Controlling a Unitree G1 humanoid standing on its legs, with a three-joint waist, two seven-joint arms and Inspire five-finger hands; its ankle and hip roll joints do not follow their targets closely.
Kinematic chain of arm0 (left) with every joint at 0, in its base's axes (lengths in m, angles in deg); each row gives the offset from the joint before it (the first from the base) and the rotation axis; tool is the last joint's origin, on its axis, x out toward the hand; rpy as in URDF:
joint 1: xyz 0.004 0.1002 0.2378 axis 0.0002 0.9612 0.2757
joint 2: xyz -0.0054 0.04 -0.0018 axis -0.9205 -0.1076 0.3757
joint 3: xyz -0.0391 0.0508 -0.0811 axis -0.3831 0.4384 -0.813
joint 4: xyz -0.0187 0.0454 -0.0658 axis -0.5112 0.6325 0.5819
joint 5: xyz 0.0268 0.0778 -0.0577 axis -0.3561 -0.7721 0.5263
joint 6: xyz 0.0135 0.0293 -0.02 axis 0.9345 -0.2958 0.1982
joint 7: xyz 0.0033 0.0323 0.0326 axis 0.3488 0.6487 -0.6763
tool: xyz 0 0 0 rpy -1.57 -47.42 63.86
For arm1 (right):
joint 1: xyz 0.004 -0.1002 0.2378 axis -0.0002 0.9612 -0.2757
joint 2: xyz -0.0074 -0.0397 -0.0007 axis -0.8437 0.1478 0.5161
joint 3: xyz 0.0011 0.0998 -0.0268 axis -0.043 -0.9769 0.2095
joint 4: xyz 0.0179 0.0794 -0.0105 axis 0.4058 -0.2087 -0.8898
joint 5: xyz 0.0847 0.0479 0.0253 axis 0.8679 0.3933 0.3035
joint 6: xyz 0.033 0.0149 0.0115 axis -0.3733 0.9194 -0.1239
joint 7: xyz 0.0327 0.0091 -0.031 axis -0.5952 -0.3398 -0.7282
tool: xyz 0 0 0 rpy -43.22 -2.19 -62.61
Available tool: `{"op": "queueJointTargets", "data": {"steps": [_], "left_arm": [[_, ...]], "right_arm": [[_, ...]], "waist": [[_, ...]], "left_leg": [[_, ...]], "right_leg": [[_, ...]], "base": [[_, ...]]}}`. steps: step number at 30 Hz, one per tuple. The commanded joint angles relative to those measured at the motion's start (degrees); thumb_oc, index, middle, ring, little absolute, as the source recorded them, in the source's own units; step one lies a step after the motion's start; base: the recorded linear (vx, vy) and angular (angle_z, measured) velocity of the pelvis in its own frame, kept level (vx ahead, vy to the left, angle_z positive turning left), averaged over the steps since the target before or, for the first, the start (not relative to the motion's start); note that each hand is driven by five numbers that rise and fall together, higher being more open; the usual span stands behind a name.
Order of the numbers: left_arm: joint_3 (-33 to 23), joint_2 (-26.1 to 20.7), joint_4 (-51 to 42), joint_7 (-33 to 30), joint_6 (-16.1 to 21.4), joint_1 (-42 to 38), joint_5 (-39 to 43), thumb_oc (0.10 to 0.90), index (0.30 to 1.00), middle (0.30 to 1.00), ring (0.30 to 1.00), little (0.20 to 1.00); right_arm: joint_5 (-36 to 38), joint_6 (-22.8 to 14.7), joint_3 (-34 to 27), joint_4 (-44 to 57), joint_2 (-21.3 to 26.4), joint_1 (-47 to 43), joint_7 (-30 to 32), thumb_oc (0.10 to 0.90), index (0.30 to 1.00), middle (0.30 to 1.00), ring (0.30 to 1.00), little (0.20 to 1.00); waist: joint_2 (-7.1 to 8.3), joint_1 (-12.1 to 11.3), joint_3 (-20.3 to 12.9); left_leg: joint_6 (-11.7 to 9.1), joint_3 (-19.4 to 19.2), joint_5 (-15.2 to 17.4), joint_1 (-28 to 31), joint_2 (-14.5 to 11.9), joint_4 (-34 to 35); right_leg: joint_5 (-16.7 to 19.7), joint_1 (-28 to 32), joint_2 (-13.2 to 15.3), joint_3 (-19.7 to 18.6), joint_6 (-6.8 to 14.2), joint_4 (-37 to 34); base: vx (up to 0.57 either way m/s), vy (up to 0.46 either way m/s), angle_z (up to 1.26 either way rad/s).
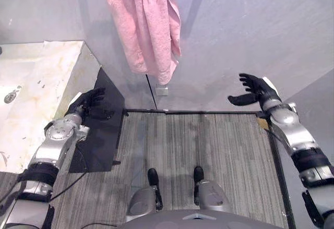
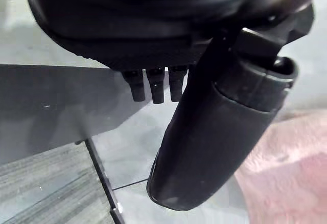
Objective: Organize the bathroom.
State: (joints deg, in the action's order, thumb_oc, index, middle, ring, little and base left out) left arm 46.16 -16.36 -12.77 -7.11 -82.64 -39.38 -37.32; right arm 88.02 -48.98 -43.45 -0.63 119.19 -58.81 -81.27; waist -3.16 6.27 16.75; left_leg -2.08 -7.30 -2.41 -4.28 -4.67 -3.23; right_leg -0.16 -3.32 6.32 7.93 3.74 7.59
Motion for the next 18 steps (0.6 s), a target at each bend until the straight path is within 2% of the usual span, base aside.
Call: {"op": "queueJointTargets", "data": {"steps": [1, 6, 10, 13, 18], "left_arm": [[-1.8, -4.2, -4.4, -0.6, 5.3, -5.7, -0.2, 0.800, 0.900, 0.900, 0.900, 0.900], [-2.2, -5.0, -4.5, -4.9, 11.0, -12.6, 2.4, 0.800, 0.900, 0.900, 0.900, 0.900], [-1.6, -5.0, -3.2, -7.0, 16.3, -16.3, 1.8, 0.800, 0.900, 0.900, 0.900, 0.900], [-0.8, -4.7, -3.9, -7.1, 17.5, -19.9, 3.4, 0.800, 0.900, 0.900, 0.900, 0.900], [0.0, -4.5, -7.6, -5.7, 15.8, -23.0, 6.3, 0.800, 0.900, 0.900, 0.900, 0.900]], "right_arm": [[-3.5, -4.4, 1.1, 2.4, -0.2, -8.5, 2.5, 0.800, 0.900, 0.900, 0.900, 0.900], [-5.5, -4.6, 7.4, 2.6, -1.9, -19.5, 3.9, 0.800, 0.900, 0.900, 0.900, 0.900], [-6.9, -1.6, 11.5, 3.3, -3.2, -25.8, 6.1, 0.800, 0.900, 0.900, 0.900, 0.900], [-8.2, 1.3, 13.7, 3.3, -3.9, -29.8, 7.5, 0.800, 0.900, 0.900, 0.900, 0.900], [-9.7, 4.9, 14.9, 4.0, -3.7, -33.0, 9.7, 0.800, 0.900, 0.900, 0.900, 0.900]], "waist": [[0.34, -0.8, -2.5], [0.40, -1.9, -3.6], [0.88, -2.4, -4.9], [1.08, -2.6, -5.7], [1.23, -2.3, -6.0]], "left_leg": [[-1.4, -3.9, 7.8, 0.9, -4.3, -9.1], [-2.2, -4.4, 7.0, 1.5, -5.3, -8.2], [-2.9, -4.9, 6.0, 1.8, -6.4, -7.6], [-3.5, -5.9, 5.3, 1.8, -7.2, -7.4], [-3.9, -7.2, 4.8, 2.2, -7.8, -6.7]], "right_leg": [[-3.3, -2.4, 2.6, -2.6, 3.0, 0.5], [-3.1, -1.3, 2.6, -2.5, 2.8, -0.9], [-3.5, -0.4, 2.2, -1.7, 2.4, -1.1], [-4.1, 0.0, 1.9, -0.8, 2.1, -0.8], [-4.2, 0.1, 2.0, -0.4, 2.4, -0.8]], "base": [[0.03, -0.001, 0.03], [0.04, -0.036, 0.08], [0.07, -0.064, 0.17], [0.07, -0.054, 0.19], [0.02, -0.012, 0.27]]}}
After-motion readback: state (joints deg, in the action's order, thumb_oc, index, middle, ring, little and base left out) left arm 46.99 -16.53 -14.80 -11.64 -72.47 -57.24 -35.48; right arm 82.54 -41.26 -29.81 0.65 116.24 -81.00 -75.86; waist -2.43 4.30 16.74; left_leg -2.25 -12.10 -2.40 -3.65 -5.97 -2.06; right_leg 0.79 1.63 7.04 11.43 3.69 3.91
